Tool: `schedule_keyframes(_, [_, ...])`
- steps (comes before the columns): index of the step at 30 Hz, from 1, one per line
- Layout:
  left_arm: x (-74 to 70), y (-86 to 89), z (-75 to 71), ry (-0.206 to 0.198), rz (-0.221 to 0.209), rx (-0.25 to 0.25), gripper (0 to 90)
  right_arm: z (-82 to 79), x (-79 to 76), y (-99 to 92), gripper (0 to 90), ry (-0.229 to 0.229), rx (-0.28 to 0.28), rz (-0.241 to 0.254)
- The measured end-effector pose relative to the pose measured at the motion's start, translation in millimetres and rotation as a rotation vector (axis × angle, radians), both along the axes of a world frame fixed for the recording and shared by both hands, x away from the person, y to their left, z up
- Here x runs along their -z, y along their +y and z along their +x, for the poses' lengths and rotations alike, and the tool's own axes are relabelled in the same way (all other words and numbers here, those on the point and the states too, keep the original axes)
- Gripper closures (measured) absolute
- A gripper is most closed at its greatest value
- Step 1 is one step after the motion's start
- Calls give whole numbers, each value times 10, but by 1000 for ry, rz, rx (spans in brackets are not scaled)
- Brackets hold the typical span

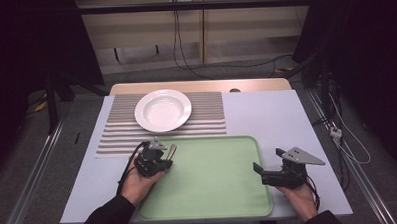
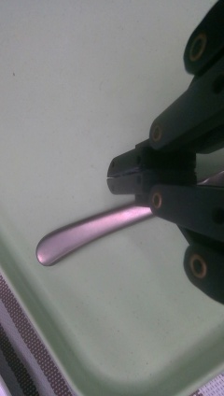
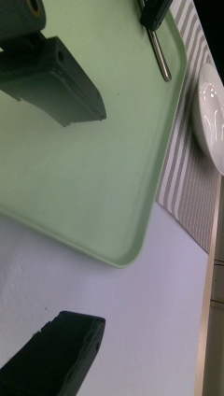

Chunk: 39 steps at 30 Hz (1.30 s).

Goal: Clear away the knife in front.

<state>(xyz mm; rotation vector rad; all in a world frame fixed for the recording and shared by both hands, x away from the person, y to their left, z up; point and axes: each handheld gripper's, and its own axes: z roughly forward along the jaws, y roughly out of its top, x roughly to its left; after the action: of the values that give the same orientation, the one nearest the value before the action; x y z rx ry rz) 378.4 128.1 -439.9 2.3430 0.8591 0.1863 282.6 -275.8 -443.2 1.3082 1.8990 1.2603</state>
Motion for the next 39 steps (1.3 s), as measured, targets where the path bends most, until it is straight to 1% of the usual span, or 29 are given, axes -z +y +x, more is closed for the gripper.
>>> schedule_keyframes(4, [-8,24,-5,-13,23,-18,900,4,0,0,23,-2,-3,0])
schedule_keyframes(6, [-7,39,-2,-11,19,-30,900,7,1,0,23,-3,-7,-2])
schedule_keyframes(8, [-9,52,0,-8,20,-29,900,12,2,1,23,-3,-9,-1])
schedule_keyframes(10, [-10,58,-4,-9,23,-36,900,14,2,4,22,-4,-10,-2])
schedule_keyframes(11, [-13,61,-9,-14,32,-47,900,13,1,6,23,-2,-10,-2])
schedule_keyframes(12, [-19,75,-3,-4,27,-36,900,13,2,6,23,-2,-9,-2])
schedule_keyframes(18, [-31,107,-8,-2,50,-51,900,18,2,4,23,2,0,2])
schedule_keyframes(20, [-29,139,0,7,44,-55,900,18,2,8,23,-1,-5,0])
schedule_keyframes(21, [-29,152,-1,6,44,-61,900,18,2,8,23,-1,-5,0])
schedule_keyframes(23, [-35,182,-4,11,51,-59,900,21,3,5,22,1,-4,0])
schedule_keyframes(25, [-34,204,-24,9,50,-73,900,22,3,5,23,1,-3,0])
schedule_keyframes(26, [-37,224,-24,5,56,-69,900,22,3,7,23,1,-4,0])
schedule_keyframes(27, [-33,239,-28,9,47,-79,900,21,3,8,22,0,-4,0])
schedule_keyframes(29, [-39,286,-28,10,53,-84,900,21,2,11,23,1,-3,0])
schedule_keyframes(32, [-27,368,-21,25,25,-105,900,21,2,8,23,0,-4,0])
schedule_keyframes(34, [-25,383,-25,30,17,-110,900,25,3,8,23,-1,-5,-2])
schedule_keyframes(36, [-30,376,-31,21,32,-101,900,27,3,11,23,-1,-5,-3])
schedule_keyframes(39, [-27,382,-27,26,24,-103,900,26,3,13,23,-2,-7,-3])
